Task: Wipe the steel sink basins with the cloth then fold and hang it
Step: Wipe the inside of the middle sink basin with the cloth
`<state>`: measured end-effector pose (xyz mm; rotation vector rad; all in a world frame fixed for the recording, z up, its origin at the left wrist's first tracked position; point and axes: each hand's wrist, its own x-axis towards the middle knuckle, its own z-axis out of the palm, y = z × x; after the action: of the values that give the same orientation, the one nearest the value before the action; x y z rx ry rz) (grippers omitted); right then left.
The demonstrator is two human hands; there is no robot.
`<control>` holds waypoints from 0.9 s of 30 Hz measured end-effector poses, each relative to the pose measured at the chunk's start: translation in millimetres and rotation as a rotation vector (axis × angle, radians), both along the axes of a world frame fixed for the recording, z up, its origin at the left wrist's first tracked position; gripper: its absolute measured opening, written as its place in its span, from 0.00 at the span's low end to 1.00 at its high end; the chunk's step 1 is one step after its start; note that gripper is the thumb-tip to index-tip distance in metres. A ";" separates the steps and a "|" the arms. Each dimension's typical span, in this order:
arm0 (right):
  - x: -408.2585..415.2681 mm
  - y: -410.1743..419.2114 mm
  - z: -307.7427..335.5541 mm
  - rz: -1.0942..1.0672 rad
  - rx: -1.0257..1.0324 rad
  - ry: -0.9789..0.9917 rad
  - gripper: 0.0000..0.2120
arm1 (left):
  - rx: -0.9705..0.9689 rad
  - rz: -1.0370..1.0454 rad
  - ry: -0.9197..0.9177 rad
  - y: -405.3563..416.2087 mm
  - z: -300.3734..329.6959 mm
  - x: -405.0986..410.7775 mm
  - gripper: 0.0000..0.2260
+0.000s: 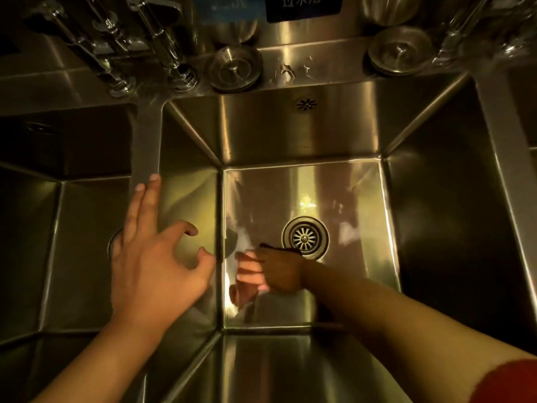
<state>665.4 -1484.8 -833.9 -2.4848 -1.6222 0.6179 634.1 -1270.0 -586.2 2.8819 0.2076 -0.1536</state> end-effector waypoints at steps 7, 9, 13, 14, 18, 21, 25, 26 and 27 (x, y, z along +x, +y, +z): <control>94.6 -32.9 2.1 -0.356 0.147 -0.009 0.26 | 0.014 -0.011 -0.005 1.8 -2.6 -0.8 0.10; 101.3 -48.7 3.6 -0.432 0.091 -0.017 0.27 | 0.015 -0.008 -0.013 2.4 -4.0 -0.8 0.10; 108.0 -80.3 11.4 -0.765 0.069 -0.033 0.27 | 0.014 -0.001 -0.032 2.9 -6.0 -0.5 0.12; 109.1 -89.0 11.6 -0.812 0.042 -0.030 0.27 | 0.015 -0.004 -0.032 3.1 -6.3 -0.2 0.12; 126.1 -127.9 13.4 -0.855 -0.061 -0.042 0.27 | 0.014 -0.026 -0.040 5.7 -8.6 0.5 0.11; 137.6 -145.4 14.0 -0.940 -0.071 -0.080 0.28 | 0.010 -0.033 -0.051 6.9 -10.2 0.4 0.11; 132.7 -144.5 9.9 -1.165 -0.084 -0.079 0.28 | 0.016 -0.024 -0.056 7.1 -10.5 -0.3 0.13; 130.5 -144.4 9.4 -1.239 -0.079 -0.083 0.27 | 0.014 -0.023 -0.054 6.9 -10.5 -0.4 0.14; 127.4 -144.7 8.8 -1.277 -0.088 -0.092 0.27 | 0.011 -0.022 -0.054 7.4 -10.3 -0.5 0.14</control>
<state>792.9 -1629.5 -825.1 -2.8965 0.1922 0.3435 633.6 -1262.6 -596.5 2.8960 0.1673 -0.0790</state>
